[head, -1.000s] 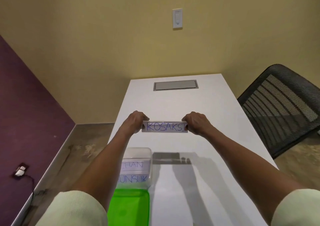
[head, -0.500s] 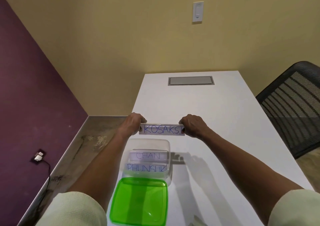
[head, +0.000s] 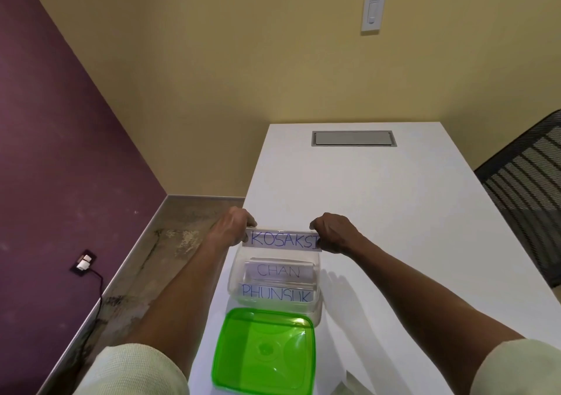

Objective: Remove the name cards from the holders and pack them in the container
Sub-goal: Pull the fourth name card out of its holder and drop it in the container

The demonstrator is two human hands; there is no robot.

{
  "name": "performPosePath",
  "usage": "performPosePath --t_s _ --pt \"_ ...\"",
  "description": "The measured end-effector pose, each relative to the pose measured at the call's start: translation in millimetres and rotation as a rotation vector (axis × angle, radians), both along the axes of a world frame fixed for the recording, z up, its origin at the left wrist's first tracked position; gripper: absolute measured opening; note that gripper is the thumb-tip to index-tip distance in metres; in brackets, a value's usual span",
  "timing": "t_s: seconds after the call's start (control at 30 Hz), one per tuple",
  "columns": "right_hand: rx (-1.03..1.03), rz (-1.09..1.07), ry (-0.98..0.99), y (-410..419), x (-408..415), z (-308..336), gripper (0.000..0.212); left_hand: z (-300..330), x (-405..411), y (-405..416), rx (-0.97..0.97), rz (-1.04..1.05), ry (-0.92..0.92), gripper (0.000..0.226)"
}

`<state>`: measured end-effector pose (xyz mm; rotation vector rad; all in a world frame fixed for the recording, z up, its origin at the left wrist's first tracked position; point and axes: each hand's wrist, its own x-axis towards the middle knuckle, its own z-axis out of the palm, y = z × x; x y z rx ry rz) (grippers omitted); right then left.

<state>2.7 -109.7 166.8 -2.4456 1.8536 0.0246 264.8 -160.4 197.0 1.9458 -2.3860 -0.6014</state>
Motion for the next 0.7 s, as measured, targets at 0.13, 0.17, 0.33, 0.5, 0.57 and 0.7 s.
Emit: performPosePath --t_s 0.13,0.17,0.33,0.5,0.57,0.7 --pt "0.069 0.023 0.039 -5.7 12.7 -6.9 0.018 -5.4 5.6 -2.2 0.001 -0.059 -0.098 0.046" --pt "0.084 0.03 0.045 -6.5 15.0 -8.9 0.016 -7.6 6.4 -3.3 0.009 -0.061 -0.11 0.046" --pt "0.13 0.066 0.054 -8.2 20.1 -19.9 0.013 -20.7 7.3 -7.8 0.07 -0.066 -0.135 0.049" --pt "0.15 0.098 0.079 -11.9 20.3 -32.0 0.013 -38.4 5.6 -11.3 0.089 -0.11 -0.168 0.049" --pt "0.156 0.118 0.092 -13.8 21.6 -36.2 0.013 -45.3 6.9 -12.7 0.086 -0.13 -0.183 0.048" --pt "0.15 0.158 0.08 -21.9 28.2 -39.5 0.012 -57.6 10.7 -15.0 0.068 -0.175 -0.245 0.044"
